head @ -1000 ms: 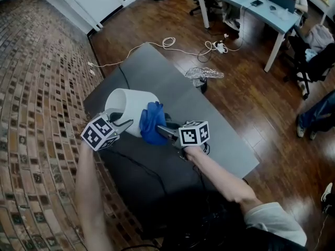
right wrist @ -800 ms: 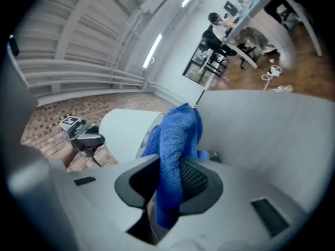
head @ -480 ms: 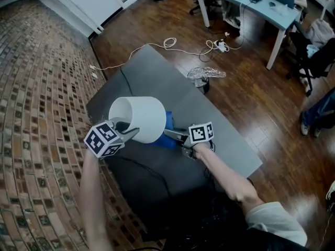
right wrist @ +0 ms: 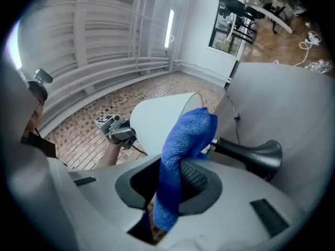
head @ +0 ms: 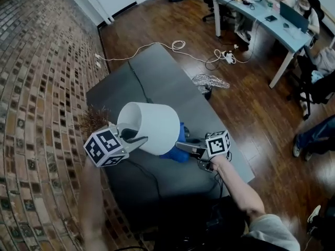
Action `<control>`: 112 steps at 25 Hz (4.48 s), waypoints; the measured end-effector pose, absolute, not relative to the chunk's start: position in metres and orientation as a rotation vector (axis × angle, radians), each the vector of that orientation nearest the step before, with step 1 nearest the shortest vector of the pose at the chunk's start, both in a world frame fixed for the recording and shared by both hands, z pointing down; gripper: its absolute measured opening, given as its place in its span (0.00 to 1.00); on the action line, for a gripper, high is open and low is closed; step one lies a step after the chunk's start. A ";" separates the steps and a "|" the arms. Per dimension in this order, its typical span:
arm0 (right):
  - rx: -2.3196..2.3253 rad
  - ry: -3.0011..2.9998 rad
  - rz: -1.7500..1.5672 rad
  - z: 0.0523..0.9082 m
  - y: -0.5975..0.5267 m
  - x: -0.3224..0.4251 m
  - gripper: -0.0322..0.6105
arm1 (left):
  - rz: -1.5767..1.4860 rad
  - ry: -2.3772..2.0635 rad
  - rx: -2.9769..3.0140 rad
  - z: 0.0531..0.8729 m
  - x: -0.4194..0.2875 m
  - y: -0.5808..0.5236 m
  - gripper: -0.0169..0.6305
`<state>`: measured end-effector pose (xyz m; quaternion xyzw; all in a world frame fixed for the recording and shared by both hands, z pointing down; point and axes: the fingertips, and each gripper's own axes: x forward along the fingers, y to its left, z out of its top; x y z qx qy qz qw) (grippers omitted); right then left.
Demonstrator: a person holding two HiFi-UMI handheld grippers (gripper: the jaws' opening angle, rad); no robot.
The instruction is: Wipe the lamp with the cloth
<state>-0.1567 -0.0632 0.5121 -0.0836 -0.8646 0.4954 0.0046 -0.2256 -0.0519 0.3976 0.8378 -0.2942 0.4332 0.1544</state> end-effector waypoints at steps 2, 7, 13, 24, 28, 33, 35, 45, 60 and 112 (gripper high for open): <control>-0.251 -2.681 1.525 0.519 -0.061 -0.161 0.17 | 1.399 -0.845 2.387 0.399 -0.219 -0.054 0.11; -0.202 -2.547 1.378 0.563 -0.038 -0.169 0.17 | 1.910 -0.703 2.291 0.425 -0.195 -0.042 0.11; 0.083 -2.516 0.959 0.556 -0.088 -0.091 0.17 | 2.082 -0.788 2.299 0.431 -0.176 -0.050 0.16; -0.256 -2.204 -0.755 0.360 -0.118 -0.189 0.17 | 2.124 -0.957 2.412 0.429 -0.168 -0.067 0.21; -0.146 -2.098 -0.817 0.354 -0.189 -0.230 0.17 | 2.092 -0.993 2.424 0.430 -0.181 -0.069 0.21; -0.402 -2.174 -1.007 0.296 -0.119 -0.298 0.17 | 2.047 -1.016 2.445 0.430 -0.195 -0.069 0.21; -0.616 -2.055 -1.148 0.316 -0.073 -0.329 0.17 | 2.027 -1.038 2.439 0.430 -0.200 -0.069 0.21; -0.642 -1.865 -1.166 0.365 -0.137 -0.325 0.17 | 1.941 -1.057 2.422 0.430 -0.211 -0.067 0.21; -0.327 -2.474 -0.118 0.342 -0.140 -0.220 0.17 | 1.906 -1.462 2.422 0.393 -0.223 -0.077 0.31; -0.175 -1.765 -1.164 0.377 -0.087 -0.357 0.17 | 0.745 -1.869 2.664 0.477 -0.162 -0.048 0.04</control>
